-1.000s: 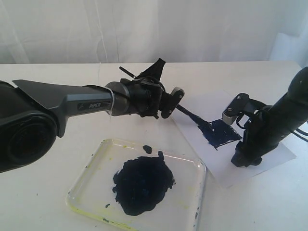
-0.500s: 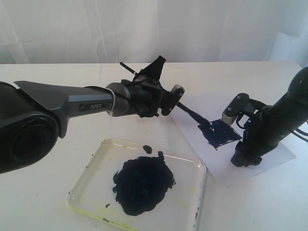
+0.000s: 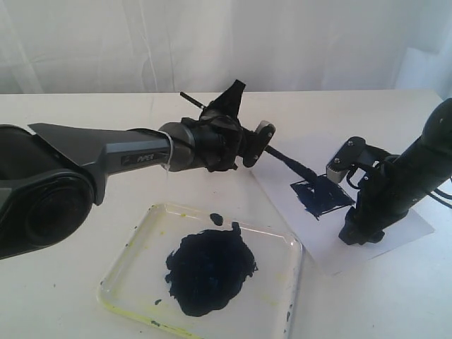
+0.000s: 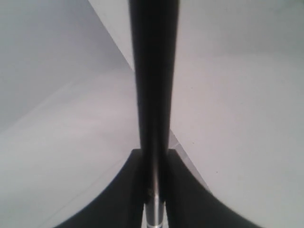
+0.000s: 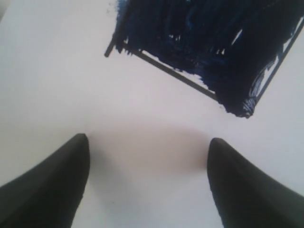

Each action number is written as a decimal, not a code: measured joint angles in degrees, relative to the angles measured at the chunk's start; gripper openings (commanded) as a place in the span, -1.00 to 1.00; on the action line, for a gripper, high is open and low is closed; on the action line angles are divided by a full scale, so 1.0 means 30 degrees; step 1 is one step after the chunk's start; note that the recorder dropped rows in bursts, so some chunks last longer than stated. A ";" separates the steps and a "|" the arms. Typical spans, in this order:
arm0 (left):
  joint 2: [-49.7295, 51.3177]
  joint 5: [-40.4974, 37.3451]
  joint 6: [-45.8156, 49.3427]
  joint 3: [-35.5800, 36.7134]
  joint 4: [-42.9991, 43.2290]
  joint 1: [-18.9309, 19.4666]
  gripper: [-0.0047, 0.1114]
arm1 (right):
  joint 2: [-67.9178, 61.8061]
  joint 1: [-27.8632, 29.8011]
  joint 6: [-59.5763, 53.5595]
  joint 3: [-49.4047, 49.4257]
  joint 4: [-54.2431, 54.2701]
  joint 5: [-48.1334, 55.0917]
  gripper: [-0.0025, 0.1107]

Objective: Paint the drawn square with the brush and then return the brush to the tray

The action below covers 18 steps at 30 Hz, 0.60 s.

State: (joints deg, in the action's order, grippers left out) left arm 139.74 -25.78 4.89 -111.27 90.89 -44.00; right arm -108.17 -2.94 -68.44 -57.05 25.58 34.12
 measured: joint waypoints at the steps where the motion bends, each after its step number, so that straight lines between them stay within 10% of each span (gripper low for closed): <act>1: 0.0090 -0.0022 0.0034 0.0000 0.0000 0.0000 -0.92 | 0.0000 0.0000 0.0000 0.0000 0.0000 0.0000 0.20; 18: 0.0173 -0.0414 0.0805 0.0000 0.0000 0.0000 -0.92 | 0.0000 0.0000 0.0000 0.0000 0.0000 0.0000 0.20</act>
State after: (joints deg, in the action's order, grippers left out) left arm 140.26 -27.02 7.31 -111.27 90.89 -44.00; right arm -108.17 -2.94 -68.44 -57.05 25.58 34.12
